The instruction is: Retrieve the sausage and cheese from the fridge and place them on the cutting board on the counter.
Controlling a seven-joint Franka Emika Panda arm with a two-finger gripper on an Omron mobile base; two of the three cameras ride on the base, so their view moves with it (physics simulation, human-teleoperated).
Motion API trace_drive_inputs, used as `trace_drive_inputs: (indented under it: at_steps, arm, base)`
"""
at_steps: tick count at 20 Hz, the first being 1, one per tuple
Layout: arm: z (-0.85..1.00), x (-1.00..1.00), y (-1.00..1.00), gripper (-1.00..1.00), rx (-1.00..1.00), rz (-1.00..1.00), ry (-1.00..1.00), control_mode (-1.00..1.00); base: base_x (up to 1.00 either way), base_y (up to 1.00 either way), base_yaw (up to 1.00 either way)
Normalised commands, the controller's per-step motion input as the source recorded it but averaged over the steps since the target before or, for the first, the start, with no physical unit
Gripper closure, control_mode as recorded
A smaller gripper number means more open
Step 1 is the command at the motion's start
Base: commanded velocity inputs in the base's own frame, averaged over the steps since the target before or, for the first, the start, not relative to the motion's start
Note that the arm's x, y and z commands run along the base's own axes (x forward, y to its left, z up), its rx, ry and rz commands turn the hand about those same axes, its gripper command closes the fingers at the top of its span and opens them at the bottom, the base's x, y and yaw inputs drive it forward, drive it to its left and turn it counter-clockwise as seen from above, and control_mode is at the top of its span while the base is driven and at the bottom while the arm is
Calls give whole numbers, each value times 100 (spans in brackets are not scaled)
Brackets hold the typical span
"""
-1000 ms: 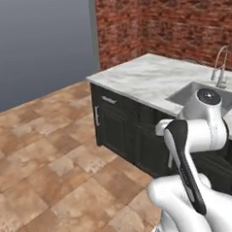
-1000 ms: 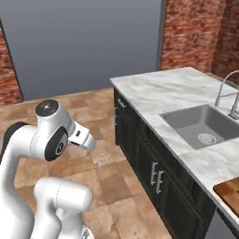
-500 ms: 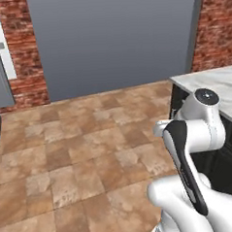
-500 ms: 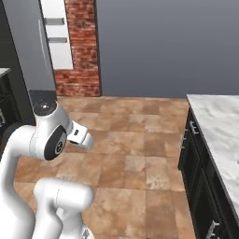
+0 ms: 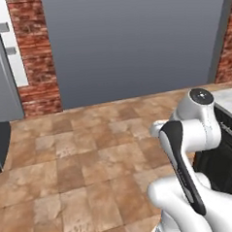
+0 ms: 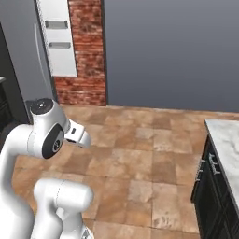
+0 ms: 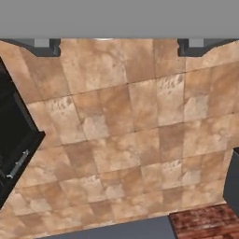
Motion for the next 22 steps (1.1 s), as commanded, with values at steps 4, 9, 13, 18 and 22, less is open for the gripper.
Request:
trace_drive_inputs:
  at_steps: [4, 9, 13, 18, 22]
  arm:
    - [0, 0, 0, -100, 0, 0, 0, 100]
    - [0, 0, 0, -100, 0, 0, 0, 100]
    - [0, 0, 0, -100, 0, 0, 0, 100]
    - [0, 0, 0, -100, 0, 0, 0, 100]
    - [0, 0, 0, -100, 0, 0, 0, 100]
  base:
    - [100, -19, 6]
    - [100, -22, 6]
    - [100, -24, 9]
    - [100, -26, 12]
    - [100, -27, 16]
